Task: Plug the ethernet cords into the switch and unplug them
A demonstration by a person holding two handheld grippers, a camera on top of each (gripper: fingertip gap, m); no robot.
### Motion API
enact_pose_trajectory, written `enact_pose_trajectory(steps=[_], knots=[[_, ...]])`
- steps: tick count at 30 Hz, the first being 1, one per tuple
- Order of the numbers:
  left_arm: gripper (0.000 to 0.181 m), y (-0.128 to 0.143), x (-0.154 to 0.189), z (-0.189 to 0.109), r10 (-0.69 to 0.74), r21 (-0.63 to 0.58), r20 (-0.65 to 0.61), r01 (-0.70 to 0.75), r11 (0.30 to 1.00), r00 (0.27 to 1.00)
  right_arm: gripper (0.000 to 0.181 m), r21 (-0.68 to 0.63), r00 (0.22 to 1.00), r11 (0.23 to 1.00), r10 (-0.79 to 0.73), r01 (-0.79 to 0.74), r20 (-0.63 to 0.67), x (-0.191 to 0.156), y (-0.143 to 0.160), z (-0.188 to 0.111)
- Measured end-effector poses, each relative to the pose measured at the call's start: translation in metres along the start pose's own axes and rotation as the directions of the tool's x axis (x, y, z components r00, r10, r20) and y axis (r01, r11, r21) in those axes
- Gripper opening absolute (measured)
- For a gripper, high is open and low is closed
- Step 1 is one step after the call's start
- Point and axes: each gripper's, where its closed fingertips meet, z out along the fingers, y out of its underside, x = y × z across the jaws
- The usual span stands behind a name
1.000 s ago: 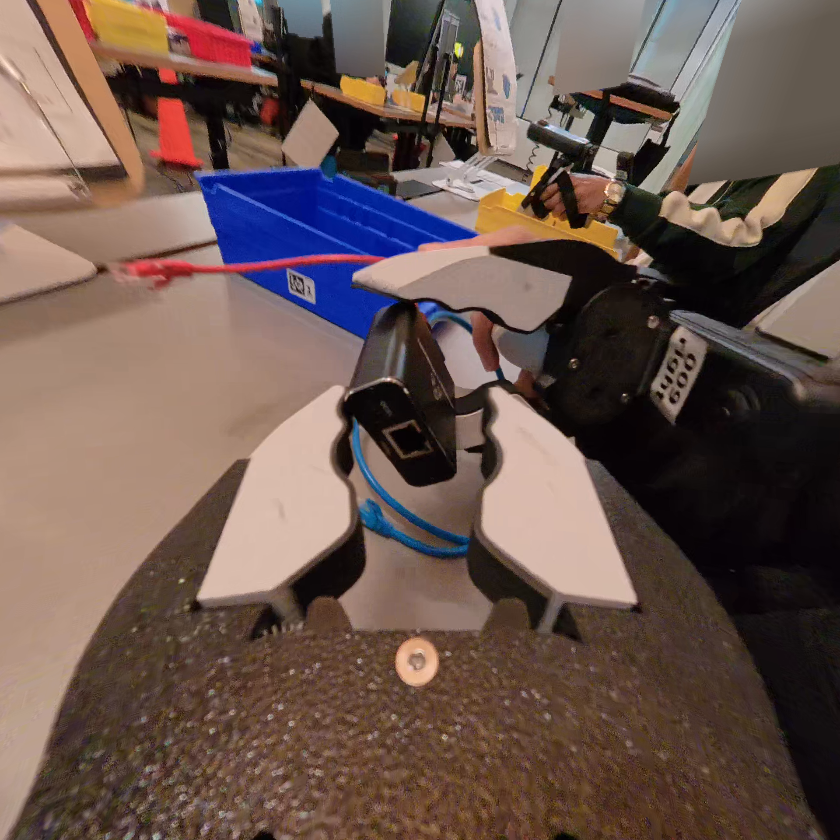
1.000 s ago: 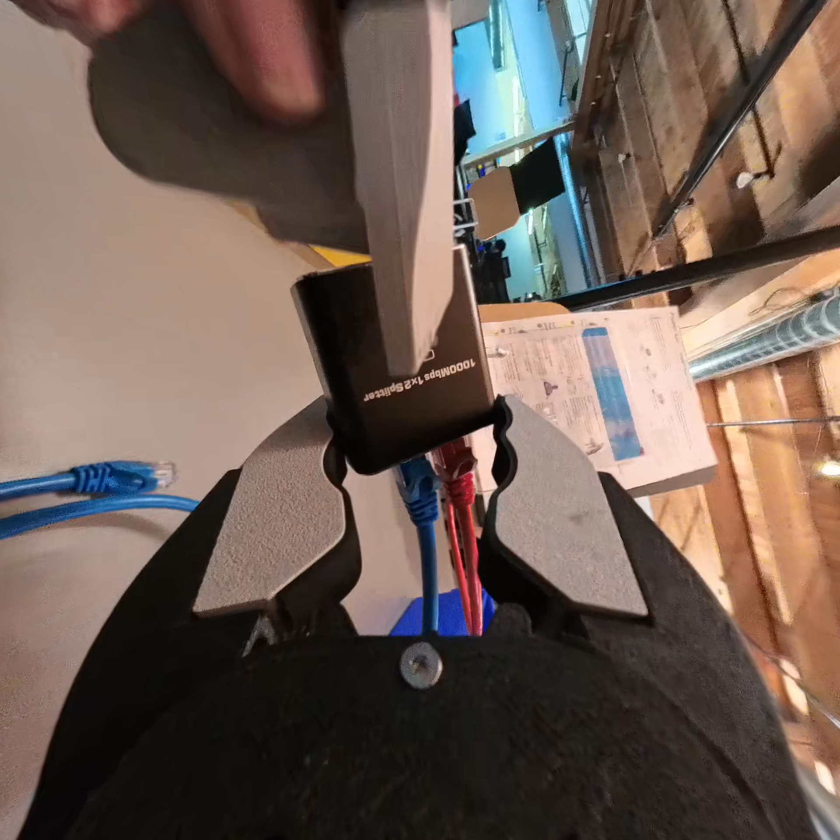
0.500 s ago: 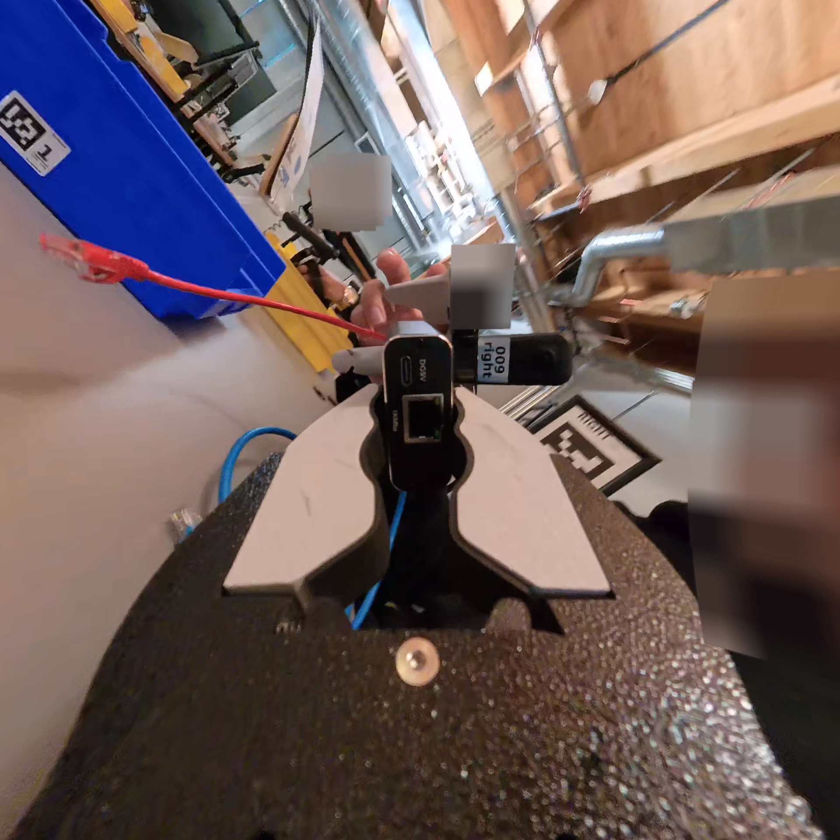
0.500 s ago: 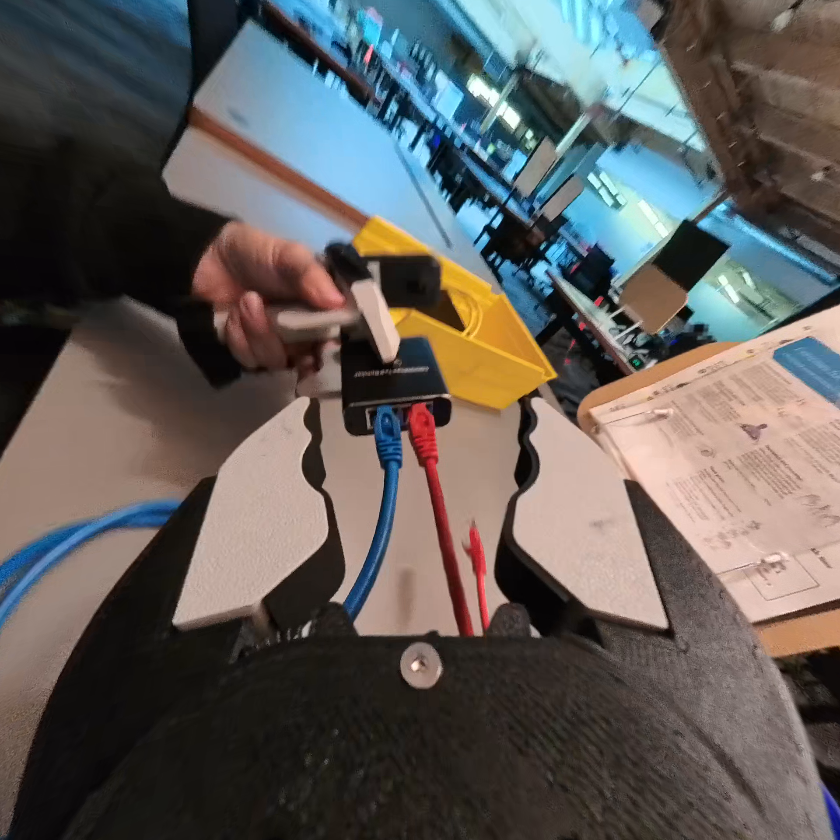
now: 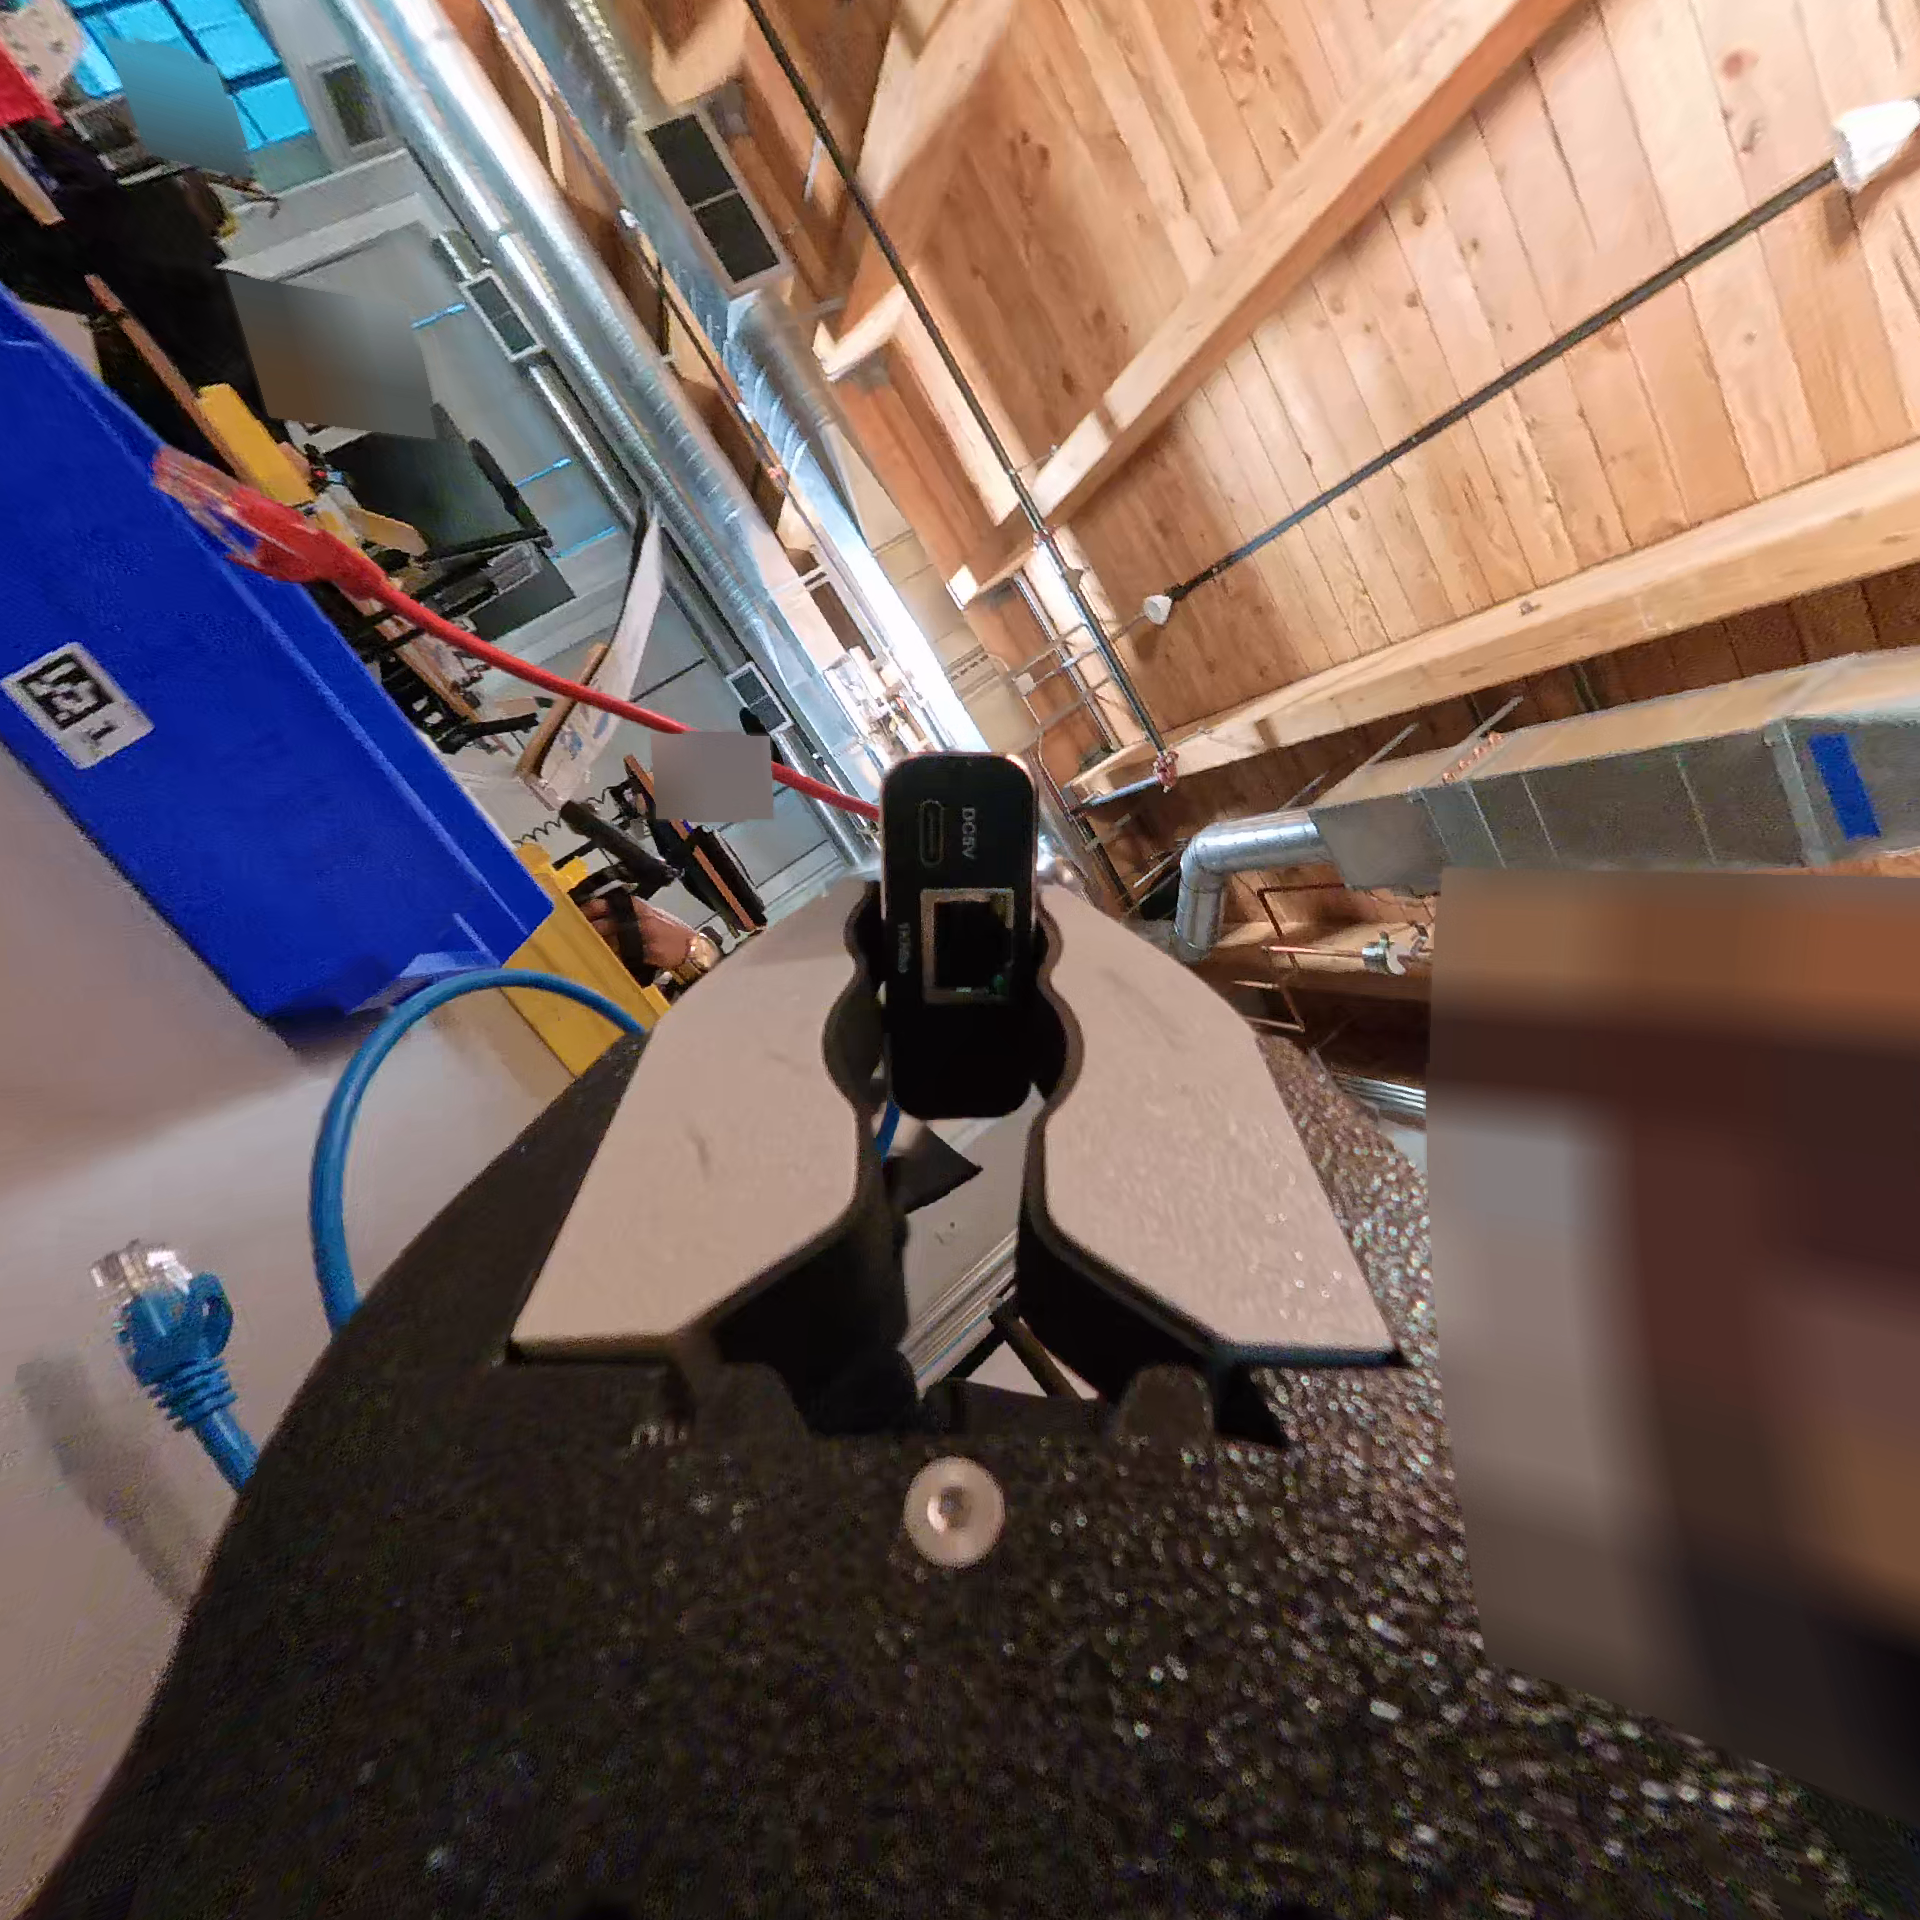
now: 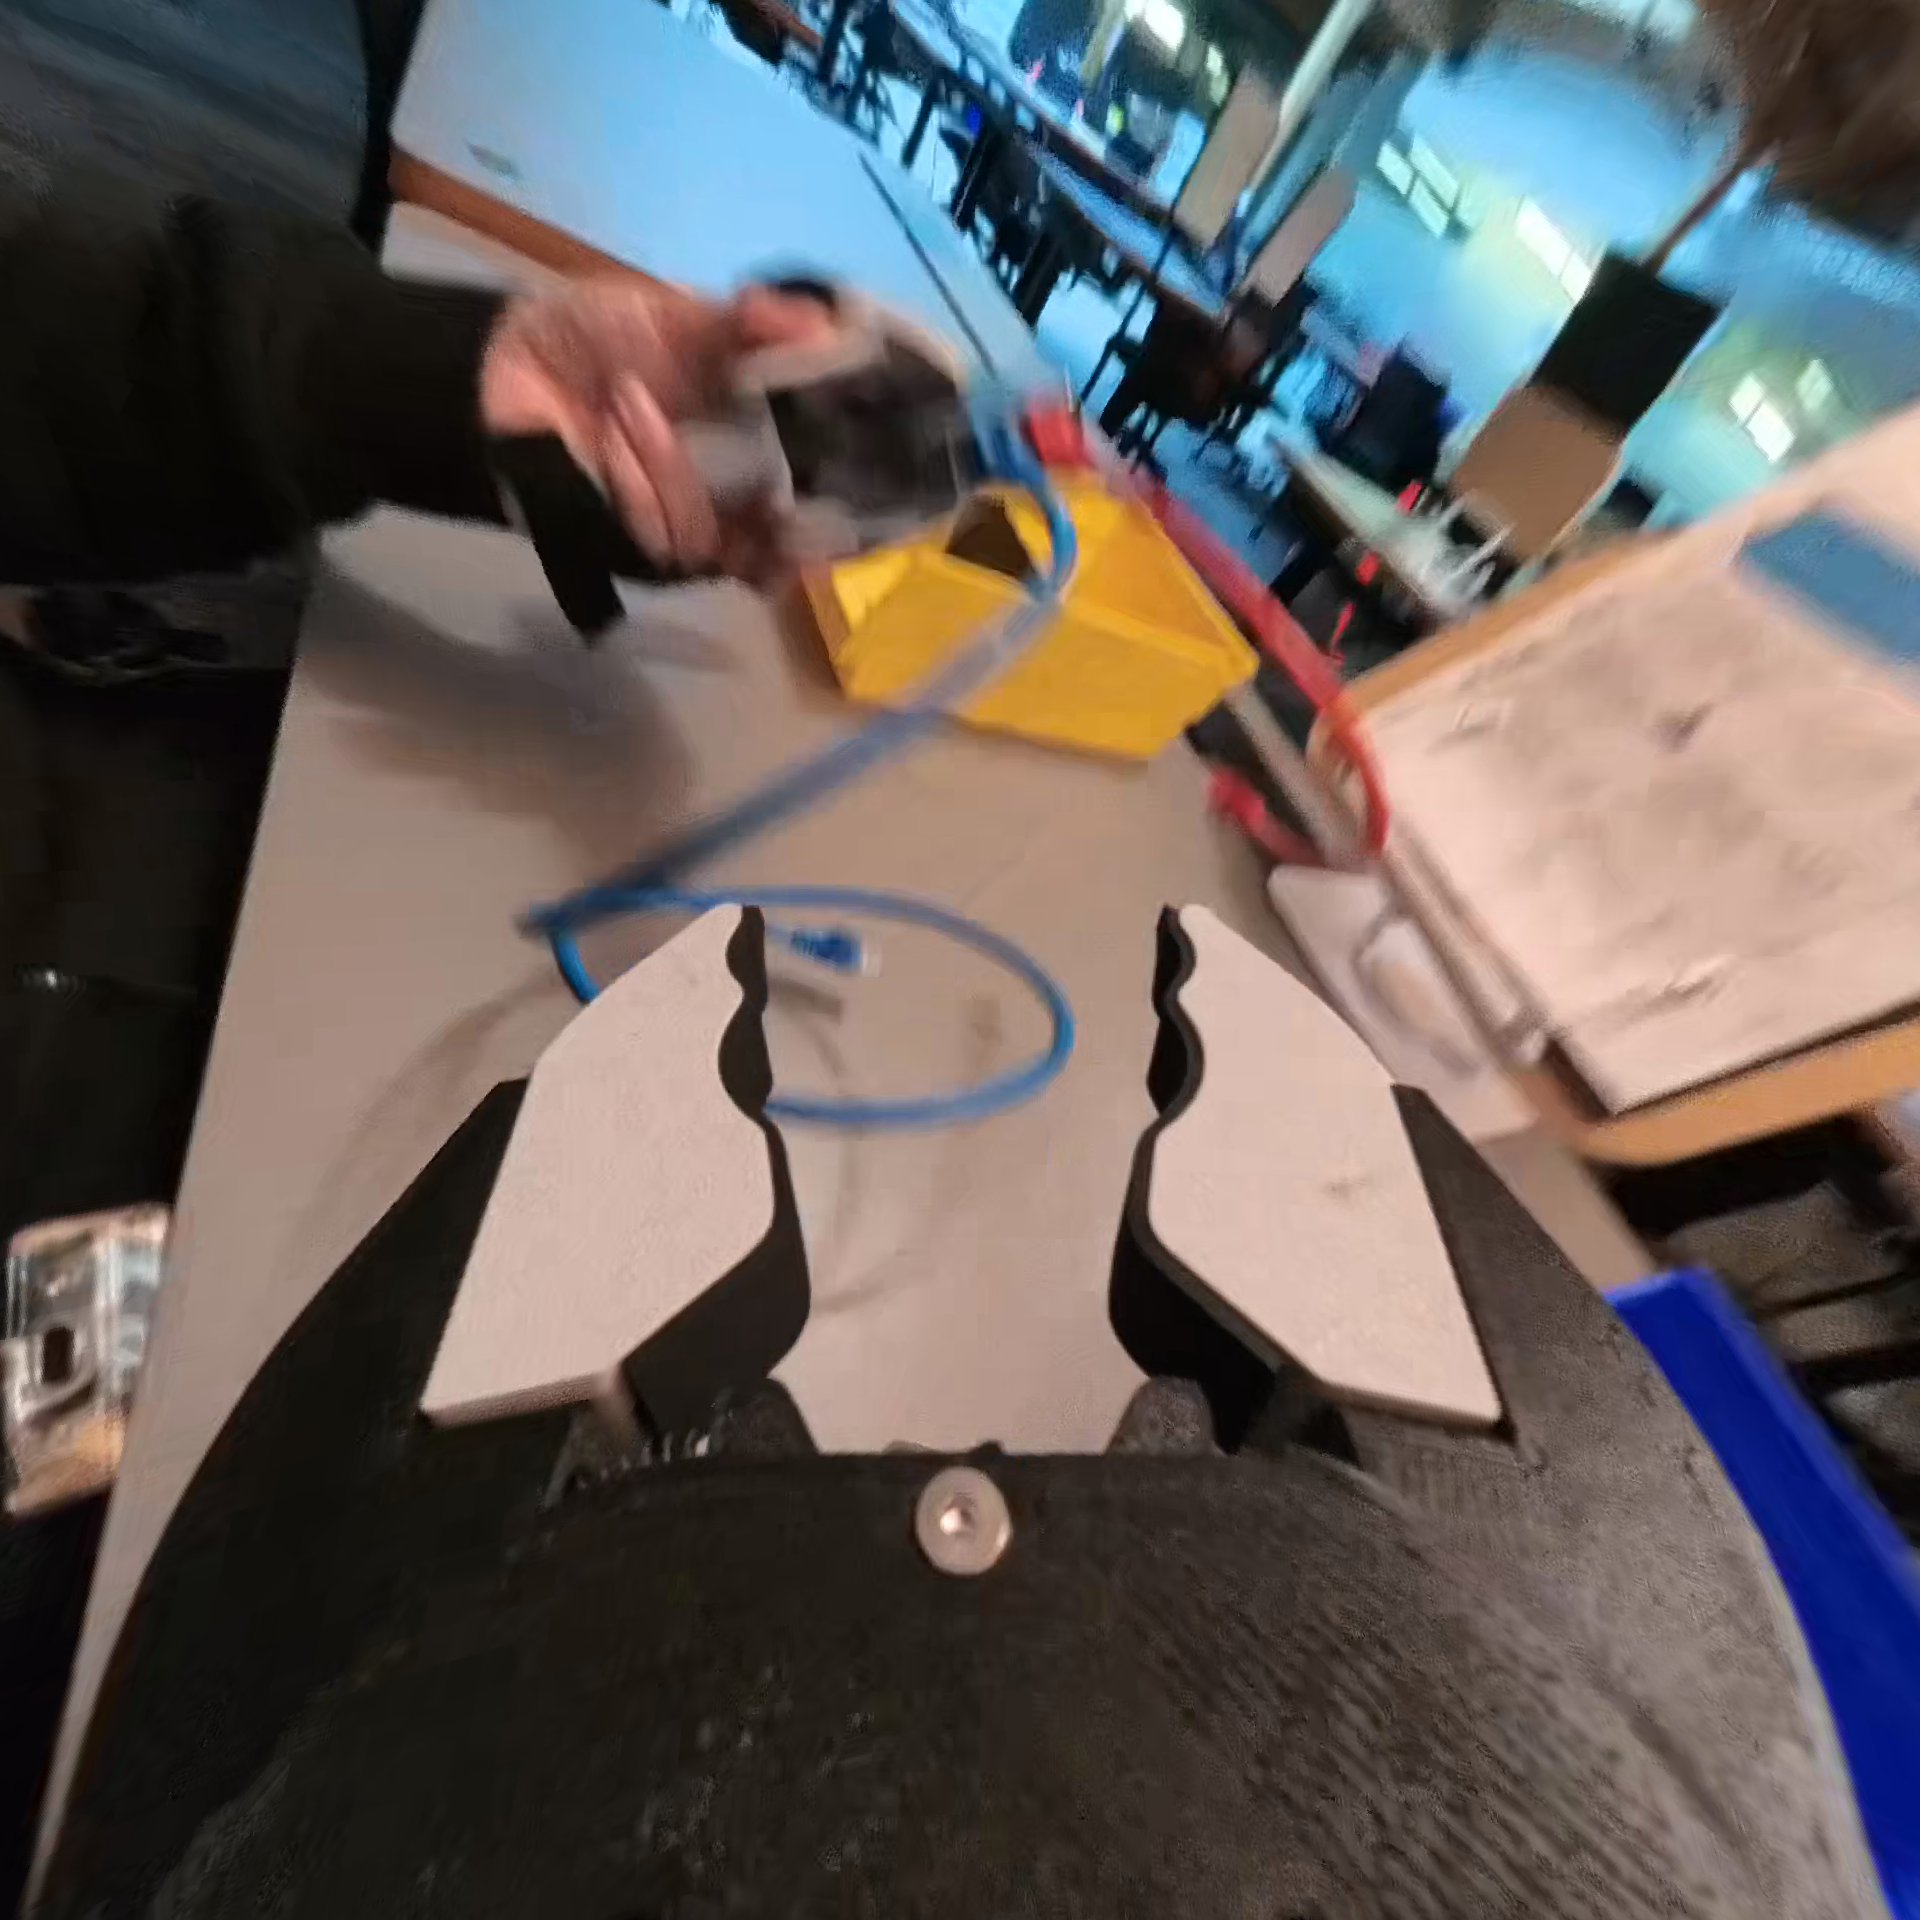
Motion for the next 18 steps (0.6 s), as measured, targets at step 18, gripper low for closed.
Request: enact_pose_trajectory(steps=[18], knots=[[0.024,0.021,-0.011,0.019,0.014,-0.012,0.077,-0.013,1.000,0.997,0.066,0.088,0.984,0.981,0.177,-0.175,-0.012,-0.004,0.027,0.102]])
